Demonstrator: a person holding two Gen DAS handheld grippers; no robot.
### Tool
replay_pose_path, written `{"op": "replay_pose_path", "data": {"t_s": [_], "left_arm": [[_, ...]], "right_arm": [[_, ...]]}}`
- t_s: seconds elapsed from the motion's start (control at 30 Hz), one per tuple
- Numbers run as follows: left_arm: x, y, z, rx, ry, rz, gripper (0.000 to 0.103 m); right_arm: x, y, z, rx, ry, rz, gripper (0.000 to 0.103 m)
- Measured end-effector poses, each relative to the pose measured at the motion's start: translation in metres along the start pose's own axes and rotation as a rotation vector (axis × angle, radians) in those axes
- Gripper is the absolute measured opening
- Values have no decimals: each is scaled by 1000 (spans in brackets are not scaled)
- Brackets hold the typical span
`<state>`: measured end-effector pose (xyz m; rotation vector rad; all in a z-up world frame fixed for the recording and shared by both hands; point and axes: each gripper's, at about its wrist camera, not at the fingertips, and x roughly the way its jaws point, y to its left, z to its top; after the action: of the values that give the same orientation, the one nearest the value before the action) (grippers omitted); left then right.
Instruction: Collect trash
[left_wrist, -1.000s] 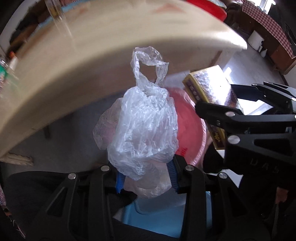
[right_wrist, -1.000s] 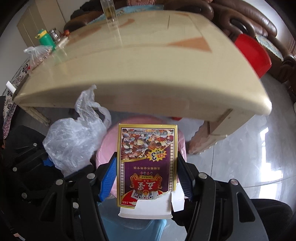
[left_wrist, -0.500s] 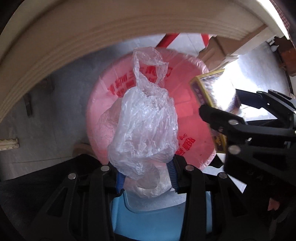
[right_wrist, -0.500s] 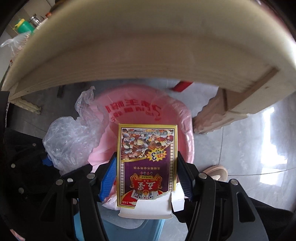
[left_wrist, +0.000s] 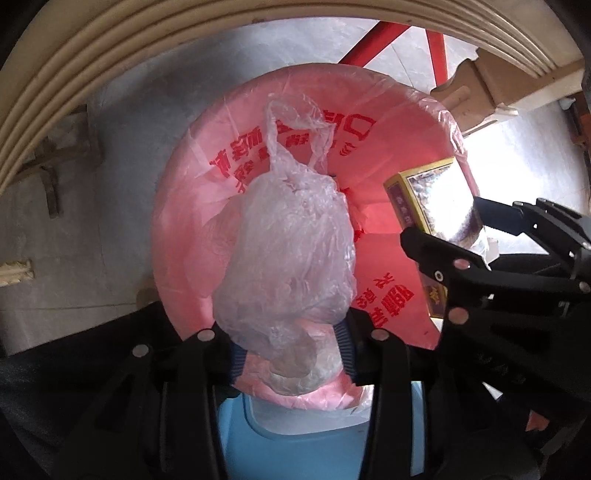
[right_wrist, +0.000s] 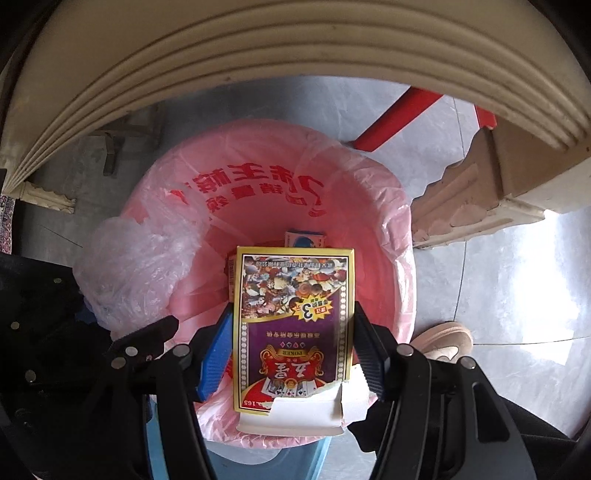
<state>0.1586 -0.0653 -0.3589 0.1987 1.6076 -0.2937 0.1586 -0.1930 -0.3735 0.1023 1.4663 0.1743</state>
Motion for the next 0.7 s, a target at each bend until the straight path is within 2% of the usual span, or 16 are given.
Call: {"op": "replay_pose_path", "data": {"t_s": [0.1, 0.13, 0.2, 0.27, 0.37, 0.7], "left_arm": [[1, 7, 2, -10, 4, 9, 45], [3, 7, 0, -8, 4, 13, 50], [3, 7, 1, -4, 5, 21, 53], [3, 7, 1, -2, 10, 23, 58], [5, 8, 2, -6, 18, 44, 64], [7, 11, 0, -14, 45, 34, 66]], "right_arm": [[1, -1, 1, -7, -5, -2, 60], [2, 0, 2, -8, -5, -1, 60], [3, -1, 2, -4, -8, 4, 68], [1, -2, 2, 2, -16, 6, 80], [-1, -3, 3, 9, -25, -2, 81], [-2, -16, 4, 58, -18, 0, 81]]}}
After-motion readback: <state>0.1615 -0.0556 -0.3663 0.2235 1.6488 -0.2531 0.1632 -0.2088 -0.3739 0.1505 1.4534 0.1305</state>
